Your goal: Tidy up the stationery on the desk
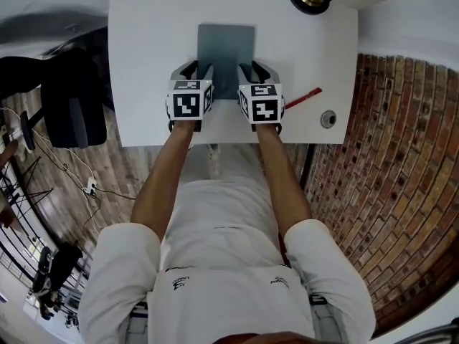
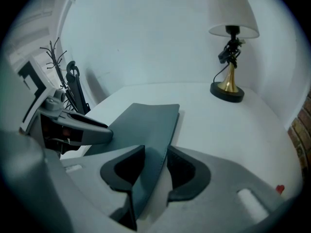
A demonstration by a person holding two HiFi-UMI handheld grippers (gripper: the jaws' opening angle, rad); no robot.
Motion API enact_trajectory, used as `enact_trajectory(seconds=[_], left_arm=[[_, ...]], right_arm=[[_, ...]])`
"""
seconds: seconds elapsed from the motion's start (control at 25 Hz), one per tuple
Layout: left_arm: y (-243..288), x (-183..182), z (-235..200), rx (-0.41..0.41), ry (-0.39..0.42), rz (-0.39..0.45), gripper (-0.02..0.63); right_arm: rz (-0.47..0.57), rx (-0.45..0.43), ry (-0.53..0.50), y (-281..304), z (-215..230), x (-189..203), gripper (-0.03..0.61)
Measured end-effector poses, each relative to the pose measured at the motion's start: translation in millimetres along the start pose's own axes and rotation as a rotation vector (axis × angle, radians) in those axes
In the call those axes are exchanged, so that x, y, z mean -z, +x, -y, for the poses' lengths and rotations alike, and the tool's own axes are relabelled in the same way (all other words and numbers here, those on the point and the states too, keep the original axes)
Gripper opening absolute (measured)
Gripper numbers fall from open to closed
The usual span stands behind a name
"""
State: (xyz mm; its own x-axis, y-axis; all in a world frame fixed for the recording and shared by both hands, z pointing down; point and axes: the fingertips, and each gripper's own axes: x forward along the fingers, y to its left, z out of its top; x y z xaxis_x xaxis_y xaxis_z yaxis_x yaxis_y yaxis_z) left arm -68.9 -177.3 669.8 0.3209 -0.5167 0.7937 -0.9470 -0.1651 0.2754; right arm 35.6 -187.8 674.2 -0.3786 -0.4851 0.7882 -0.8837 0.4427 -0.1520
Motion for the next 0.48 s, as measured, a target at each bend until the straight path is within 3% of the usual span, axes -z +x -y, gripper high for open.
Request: enact_trajectory(seconds=[0.48], left_arm=[[-11.7, 27.5, 7.1, 0.0, -0.033, 0.003, 0.158]], right_arm=[[-0.004, -0.013, 0.037, -14.8, -8.7, 25.3, 0.137]])
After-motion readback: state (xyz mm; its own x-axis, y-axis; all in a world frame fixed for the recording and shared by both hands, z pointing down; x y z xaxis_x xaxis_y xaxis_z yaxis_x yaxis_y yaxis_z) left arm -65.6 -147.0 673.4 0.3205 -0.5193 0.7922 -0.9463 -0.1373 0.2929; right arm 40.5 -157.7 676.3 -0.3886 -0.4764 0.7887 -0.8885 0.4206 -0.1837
